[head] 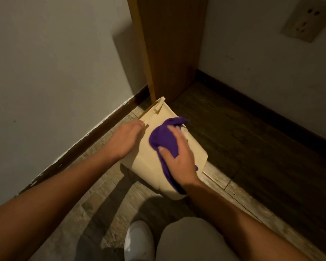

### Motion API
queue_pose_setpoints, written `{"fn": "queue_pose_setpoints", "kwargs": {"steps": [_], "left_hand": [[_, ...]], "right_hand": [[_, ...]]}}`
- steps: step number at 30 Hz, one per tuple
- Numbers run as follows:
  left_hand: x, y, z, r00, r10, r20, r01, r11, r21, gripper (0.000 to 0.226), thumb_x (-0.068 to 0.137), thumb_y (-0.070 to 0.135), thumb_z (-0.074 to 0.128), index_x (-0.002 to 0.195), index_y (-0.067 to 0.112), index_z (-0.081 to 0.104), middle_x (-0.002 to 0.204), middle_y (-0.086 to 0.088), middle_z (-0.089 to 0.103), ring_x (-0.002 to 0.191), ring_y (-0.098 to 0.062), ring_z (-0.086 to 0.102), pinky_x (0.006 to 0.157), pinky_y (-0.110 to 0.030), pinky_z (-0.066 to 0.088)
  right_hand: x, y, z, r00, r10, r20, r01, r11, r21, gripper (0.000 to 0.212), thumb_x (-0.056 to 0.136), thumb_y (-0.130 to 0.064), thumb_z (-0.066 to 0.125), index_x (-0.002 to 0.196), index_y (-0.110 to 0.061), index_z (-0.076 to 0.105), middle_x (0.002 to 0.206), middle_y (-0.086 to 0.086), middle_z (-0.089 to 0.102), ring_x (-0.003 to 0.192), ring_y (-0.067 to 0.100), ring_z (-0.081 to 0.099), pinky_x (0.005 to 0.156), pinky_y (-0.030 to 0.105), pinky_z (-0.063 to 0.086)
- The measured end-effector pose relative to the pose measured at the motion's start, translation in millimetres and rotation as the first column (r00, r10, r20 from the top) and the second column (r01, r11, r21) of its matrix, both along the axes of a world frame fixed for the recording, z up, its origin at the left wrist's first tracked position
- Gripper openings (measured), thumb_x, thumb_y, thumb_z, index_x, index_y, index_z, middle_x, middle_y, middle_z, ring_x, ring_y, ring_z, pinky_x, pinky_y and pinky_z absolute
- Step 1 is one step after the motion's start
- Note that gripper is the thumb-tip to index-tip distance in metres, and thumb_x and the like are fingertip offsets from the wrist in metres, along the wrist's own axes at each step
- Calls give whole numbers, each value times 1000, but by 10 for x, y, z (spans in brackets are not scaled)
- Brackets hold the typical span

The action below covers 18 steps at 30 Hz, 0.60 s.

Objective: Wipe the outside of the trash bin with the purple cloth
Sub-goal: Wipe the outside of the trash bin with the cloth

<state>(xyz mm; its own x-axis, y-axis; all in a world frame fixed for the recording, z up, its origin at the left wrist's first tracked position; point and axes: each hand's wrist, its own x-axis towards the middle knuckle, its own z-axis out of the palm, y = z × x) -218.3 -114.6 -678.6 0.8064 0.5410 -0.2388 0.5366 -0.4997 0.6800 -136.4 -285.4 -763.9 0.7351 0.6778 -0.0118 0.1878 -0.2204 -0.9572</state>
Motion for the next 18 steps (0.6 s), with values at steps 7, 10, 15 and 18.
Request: {"fn": "queue_pose_setpoints", "kwargs": {"steps": [7, 10, 15, 18], "left_hand": [[324, 73, 10, 968, 205, -145, -227, 961, -159, 56, 102, 64, 33, 72, 26, 60, 74, 6, 62, 72, -8, 57, 69, -30, 39], [230, 35, -93, 988, 148, -47, -147, 989, 35, 59, 106, 55, 33, 82, 14, 69, 78, -2, 69, 74, -12, 62, 62, -27, 42], [31, 13, -221, 994, 68, 90, -62, 996, -59, 58, 104, 56, 36, 81, 16, 69, 73, 4, 71, 67, -6, 67, 55, -14, 49], [-80, 61, -236, 984, 78, 158, -62, 992, -107, 54, 102, 54, 40, 73, 19, 70, 71, 9, 73, 65, -4, 67, 56, -15, 49]], "right_hand": [[-271, -26, -127, 805, 358, 473, -370, 926, -70, 67, 95, -36, 68, 154, -16, 43, 163, 7, 40, 156, 21, 17, 126, 54, 15], [-183, -21, -195, 815, 243, 527, -233, 969, -85, 70, 94, -38, 68, 154, -14, 42, 163, 9, 40, 156, 20, 16, 128, 47, 6], [-35, 134, -164, 813, 184, 553, -136, 982, -127, 71, 92, -51, 55, 154, -22, 38, 164, 9, 37, 157, 27, 16, 128, 47, 2], [11, 292, -69, 849, 135, 510, -106, 991, -86, 70, 92, -48, 59, 154, -22, 40, 165, 7, 36, 157, 26, 19, 127, 50, 10]]}}
